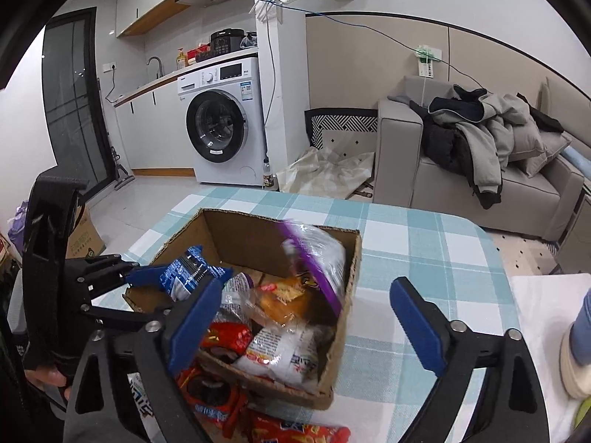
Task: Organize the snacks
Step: 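Move both grippers back toward the snacks beside the box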
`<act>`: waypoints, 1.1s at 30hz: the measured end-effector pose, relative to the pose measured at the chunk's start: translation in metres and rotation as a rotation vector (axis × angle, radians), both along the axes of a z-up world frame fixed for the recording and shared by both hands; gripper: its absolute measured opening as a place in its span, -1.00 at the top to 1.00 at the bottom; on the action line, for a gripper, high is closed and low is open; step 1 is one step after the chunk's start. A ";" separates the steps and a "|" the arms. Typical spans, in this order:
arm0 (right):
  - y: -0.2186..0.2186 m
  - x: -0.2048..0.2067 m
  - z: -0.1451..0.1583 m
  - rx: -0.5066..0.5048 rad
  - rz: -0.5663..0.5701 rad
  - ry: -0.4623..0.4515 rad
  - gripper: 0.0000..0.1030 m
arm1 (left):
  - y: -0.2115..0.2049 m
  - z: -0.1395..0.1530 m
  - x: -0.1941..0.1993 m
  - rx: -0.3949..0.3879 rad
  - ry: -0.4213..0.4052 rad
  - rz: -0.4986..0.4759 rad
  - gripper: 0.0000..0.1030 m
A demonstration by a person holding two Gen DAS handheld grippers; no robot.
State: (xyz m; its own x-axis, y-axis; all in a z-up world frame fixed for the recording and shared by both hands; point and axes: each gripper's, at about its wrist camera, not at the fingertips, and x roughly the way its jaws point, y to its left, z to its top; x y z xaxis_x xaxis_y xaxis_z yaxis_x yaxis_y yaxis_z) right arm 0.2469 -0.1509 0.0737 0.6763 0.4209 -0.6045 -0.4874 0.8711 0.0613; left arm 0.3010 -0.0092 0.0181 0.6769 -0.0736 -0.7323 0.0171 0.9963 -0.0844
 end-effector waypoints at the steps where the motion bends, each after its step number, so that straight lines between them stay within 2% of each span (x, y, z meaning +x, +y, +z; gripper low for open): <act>1: -0.003 -0.003 0.000 0.000 -0.005 0.003 -0.96 | 0.000 0.002 -0.003 -0.003 -0.002 0.002 -0.19; 2: -0.006 -0.006 0.001 -0.003 -0.011 0.004 -0.97 | 0.000 0.003 -0.006 -0.009 -0.004 0.001 -0.26; 4: -0.013 -0.012 0.001 -0.008 -0.029 0.003 -0.99 | 0.000 0.007 -0.012 -0.022 -0.011 -0.003 -0.59; 12: -0.034 -0.039 -0.003 0.012 -0.054 0.019 -0.99 | -0.004 0.019 -0.043 0.000 -0.026 0.016 -0.64; 14: -0.037 -0.045 -0.005 0.019 -0.054 0.028 -0.99 | -0.004 0.020 -0.050 0.005 -0.026 0.022 -0.75; 16: -0.040 -0.052 -0.008 0.025 -0.058 0.033 -0.99 | -0.003 0.020 -0.060 0.005 -0.030 0.031 -0.99; 33: -0.050 -0.071 -0.048 0.032 -0.087 0.120 -0.99 | 0.009 0.009 -0.097 0.003 -0.004 0.077 -0.99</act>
State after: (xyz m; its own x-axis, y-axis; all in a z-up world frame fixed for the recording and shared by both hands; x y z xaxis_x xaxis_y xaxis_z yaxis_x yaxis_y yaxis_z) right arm 0.1761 -0.2012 0.0253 0.6348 0.3844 -0.6703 -0.3977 0.9063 0.1431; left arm 0.2042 0.0003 0.0269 0.6834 -0.0196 -0.7298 -0.0589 0.9949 -0.0819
